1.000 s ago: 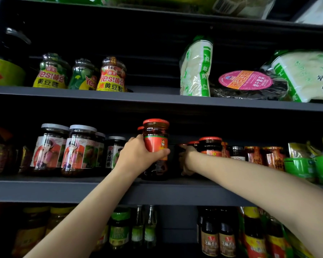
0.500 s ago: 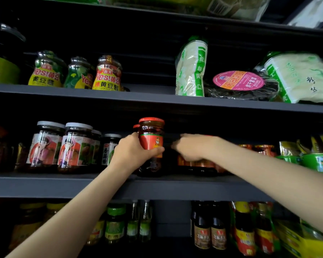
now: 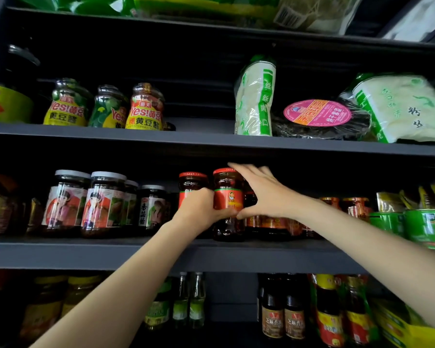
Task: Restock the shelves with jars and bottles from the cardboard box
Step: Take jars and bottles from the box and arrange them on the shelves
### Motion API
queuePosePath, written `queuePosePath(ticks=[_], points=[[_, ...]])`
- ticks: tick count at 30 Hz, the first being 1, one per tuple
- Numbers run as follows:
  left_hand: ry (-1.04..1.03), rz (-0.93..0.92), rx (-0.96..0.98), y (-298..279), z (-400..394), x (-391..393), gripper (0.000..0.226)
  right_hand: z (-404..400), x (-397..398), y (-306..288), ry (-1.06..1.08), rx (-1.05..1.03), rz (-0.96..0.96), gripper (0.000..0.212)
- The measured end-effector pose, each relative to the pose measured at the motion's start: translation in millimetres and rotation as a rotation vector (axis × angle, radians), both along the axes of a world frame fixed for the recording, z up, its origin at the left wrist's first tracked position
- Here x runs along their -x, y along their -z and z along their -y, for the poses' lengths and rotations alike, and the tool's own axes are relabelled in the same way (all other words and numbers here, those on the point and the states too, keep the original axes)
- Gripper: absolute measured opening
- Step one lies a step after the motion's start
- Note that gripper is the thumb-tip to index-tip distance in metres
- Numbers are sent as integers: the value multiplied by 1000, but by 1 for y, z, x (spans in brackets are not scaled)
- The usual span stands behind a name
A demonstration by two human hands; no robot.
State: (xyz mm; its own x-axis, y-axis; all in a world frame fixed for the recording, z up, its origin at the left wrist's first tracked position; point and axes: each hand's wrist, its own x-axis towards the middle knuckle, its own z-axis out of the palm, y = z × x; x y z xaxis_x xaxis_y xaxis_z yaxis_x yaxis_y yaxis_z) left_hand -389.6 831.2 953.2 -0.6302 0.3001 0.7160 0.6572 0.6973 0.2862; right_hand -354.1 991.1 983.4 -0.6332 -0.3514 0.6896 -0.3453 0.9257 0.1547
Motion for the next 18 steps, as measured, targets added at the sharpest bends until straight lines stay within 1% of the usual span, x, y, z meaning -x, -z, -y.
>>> queuePosePath(ticks=[2, 4, 5, 6, 8, 10, 12, 14, 18], points=[[-50, -116, -7, 5, 12, -2, 33, 2, 2, 1, -17, 15, 7, 109], [-70, -253, -114, 9, 26, -4, 25, 5, 7, 0, -8, 25, 4, 109], [-89, -338, -148, 10, 32, -5, 26, 6, 10, -1, 19, 17, 2, 108], [-117, -422, -142, 9, 36, -3, 27, 8, 14, -1, 56, 1, -1, 108], [-156, -582, -52, 6, 41, 1, 31, 10, 23, -2, 130, -30, -1, 108], [-165, -665, 63, 4, 42, 7, 35, 12, 33, -3, 191, -55, -1, 107], [-170, -668, 117, 3, 43, 15, 37, 13, 44, -4, 261, -98, -17, 106], [-170, -629, 149, 4, 41, 18, 42, 16, 55, -4, 326, -143, -29, 105], [-259, -486, 203, 6, 42, 28, 54, 18, 72, -4, 370, -145, 9, 99]])
